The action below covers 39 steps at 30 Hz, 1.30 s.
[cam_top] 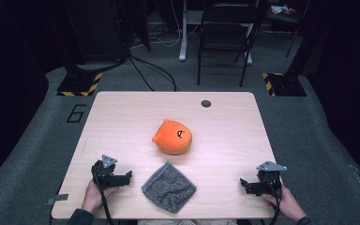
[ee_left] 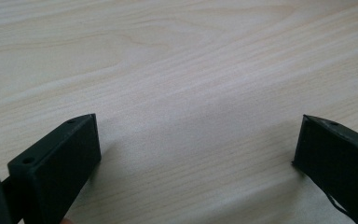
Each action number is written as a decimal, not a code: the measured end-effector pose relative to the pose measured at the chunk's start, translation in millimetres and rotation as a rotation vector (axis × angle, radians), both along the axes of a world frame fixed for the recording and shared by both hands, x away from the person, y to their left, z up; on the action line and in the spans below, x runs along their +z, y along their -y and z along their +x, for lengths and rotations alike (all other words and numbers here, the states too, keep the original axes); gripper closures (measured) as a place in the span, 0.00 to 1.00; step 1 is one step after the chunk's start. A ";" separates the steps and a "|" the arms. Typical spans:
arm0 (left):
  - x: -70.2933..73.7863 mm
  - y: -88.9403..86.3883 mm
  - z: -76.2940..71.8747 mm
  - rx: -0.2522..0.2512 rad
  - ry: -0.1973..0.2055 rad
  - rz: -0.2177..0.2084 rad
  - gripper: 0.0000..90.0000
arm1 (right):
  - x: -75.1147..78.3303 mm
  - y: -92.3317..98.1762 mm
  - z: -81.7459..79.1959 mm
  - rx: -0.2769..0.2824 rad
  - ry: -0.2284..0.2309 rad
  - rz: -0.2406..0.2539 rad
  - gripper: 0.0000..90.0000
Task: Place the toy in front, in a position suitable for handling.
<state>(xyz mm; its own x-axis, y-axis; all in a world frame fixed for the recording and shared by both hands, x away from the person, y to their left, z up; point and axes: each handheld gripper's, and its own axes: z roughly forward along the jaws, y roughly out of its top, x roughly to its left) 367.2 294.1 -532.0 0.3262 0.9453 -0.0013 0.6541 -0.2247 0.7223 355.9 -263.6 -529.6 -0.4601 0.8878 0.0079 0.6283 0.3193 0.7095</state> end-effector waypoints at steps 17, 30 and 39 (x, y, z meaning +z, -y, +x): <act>0.1 -4.8 13.3 -0.033 0.001 0.002 0.00 | 7.9 -3.0 8.6 0.008 -0.085 -0.048 0.00; 0.0 -5.6 12.1 -0.045 0.002 0.002 0.00 | 35.1 -14.5 6.4 0.132 -0.072 -0.100 0.04; 0.1 -5.5 12.2 -0.042 0.001 0.004 0.00 | 51.2 -24.4 4.8 0.157 -0.048 -0.033 0.03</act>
<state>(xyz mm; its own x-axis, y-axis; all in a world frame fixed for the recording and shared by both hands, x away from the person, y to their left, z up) 379.5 299.6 -531.9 0.3657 0.9307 0.0029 0.6432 -0.2550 0.7220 360.7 -239.1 -478.4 -0.5928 0.8053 0.0049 0.6016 0.4388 0.6675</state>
